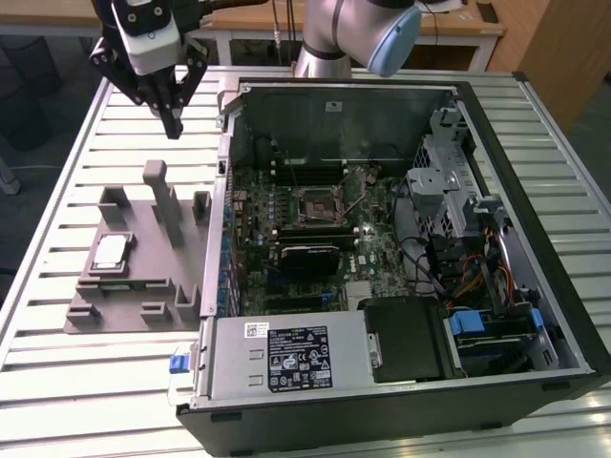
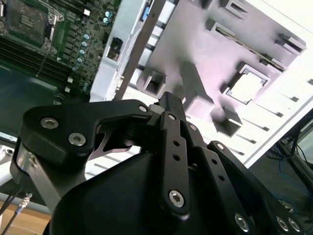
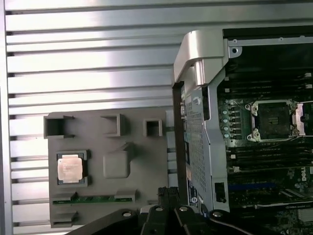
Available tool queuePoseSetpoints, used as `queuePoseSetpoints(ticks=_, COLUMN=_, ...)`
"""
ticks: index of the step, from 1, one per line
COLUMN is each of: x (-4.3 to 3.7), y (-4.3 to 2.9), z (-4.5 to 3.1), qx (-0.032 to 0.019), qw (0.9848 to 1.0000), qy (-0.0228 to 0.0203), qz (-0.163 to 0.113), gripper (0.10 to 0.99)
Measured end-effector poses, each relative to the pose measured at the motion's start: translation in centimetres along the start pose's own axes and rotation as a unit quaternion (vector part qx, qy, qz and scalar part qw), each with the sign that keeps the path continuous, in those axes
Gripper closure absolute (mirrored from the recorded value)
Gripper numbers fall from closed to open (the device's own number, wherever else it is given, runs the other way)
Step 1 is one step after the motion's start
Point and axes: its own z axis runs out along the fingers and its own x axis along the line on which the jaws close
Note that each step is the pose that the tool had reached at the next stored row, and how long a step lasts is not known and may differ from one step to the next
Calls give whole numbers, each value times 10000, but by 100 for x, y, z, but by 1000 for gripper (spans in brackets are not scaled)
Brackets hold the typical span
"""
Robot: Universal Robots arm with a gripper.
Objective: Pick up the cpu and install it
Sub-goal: 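Reach for the cpu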
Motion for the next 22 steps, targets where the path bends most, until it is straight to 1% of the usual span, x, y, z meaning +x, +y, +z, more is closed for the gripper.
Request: queuePoseSetpoints(ticks=22, x=370, y=-33, z=109, qx=0, qw=10000, qy=0, qz=0, gripper=980)
